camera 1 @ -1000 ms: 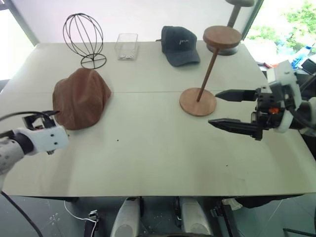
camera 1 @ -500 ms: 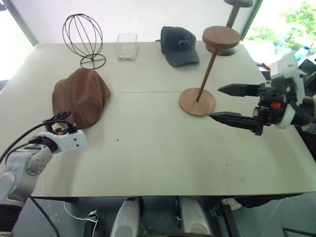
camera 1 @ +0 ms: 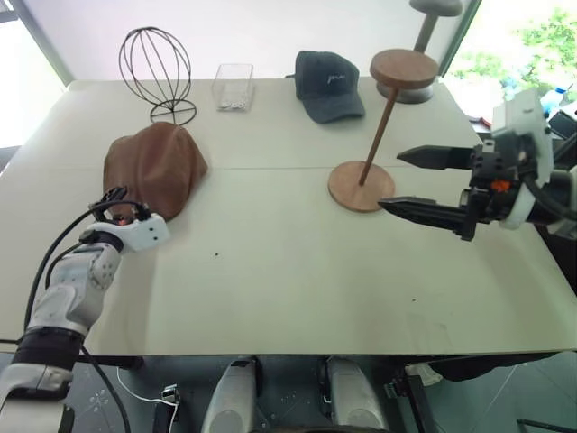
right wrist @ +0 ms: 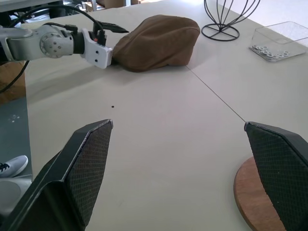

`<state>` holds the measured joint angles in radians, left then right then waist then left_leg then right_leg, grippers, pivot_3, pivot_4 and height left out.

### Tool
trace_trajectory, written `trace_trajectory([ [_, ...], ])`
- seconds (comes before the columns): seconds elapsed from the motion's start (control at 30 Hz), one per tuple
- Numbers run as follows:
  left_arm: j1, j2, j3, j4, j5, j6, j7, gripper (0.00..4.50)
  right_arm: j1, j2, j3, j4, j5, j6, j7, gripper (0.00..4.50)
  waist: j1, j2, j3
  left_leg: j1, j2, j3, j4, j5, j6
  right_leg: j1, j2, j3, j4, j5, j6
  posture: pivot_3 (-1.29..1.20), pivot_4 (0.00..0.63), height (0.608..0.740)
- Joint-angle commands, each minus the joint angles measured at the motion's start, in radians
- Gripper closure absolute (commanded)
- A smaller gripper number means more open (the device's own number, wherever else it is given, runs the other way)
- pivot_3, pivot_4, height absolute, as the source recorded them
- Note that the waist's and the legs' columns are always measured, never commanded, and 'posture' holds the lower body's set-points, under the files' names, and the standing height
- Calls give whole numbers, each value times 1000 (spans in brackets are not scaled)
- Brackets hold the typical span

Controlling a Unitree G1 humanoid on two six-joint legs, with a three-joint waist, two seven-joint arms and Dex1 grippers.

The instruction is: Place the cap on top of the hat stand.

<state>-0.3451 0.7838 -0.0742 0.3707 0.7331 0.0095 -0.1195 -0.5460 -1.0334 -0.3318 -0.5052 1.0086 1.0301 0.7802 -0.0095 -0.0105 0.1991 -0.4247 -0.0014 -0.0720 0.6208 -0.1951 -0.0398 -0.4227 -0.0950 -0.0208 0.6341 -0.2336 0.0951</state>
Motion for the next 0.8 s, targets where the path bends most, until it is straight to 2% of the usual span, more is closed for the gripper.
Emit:
trace_trajectory([
  [0.03,-47,1,-23,36,-2,-18,32,16,-24,-5,-12,-10,16,-24,0,0,0,0,0,-1,0,0,1,0,0,0,0,0,0,0,0,0,150,740],
  [0.13,-74,-6,-31,53,-23,-32,42,858,-30,-6,-8,-7,17,-27,0,0,0,0,0,-1,0,1,1,0,0,0,0,1,0,1,3,0,150,740],
  [0.37,-90,6,-38,29,-41,-53,41,4396,-29,-7,-16,-8,26,-27,-3,0,0,-1,0,-1,0,4,3,0,0,0,0,5,-1,2,4,0,150,740],
  [0.5,-84,24,-9,4,-67,-48,60,4463,-56,-8,-27,34,42,-3,-48,0,0,-1,0,-1,0,6,3,0,0,0,0,7,-1,2,4,0,150,740],
  [0.63,-103,48,31,-76,-96,-45,57,4463,-79,-36,-35,88,-8,-41,-41,0,0,-1,0,-1,0,7,4,0,0,-1,0,8,-1,2,5,0,150,740],
  [0.8,-241,82,65,-114,-160,-129,46,4463,-67,-98,-83,131,-30,-58,10,0,12,-2,1,-2,0,8,4,0,0,-2,0,9,-1,2,5,0,150,740],
])
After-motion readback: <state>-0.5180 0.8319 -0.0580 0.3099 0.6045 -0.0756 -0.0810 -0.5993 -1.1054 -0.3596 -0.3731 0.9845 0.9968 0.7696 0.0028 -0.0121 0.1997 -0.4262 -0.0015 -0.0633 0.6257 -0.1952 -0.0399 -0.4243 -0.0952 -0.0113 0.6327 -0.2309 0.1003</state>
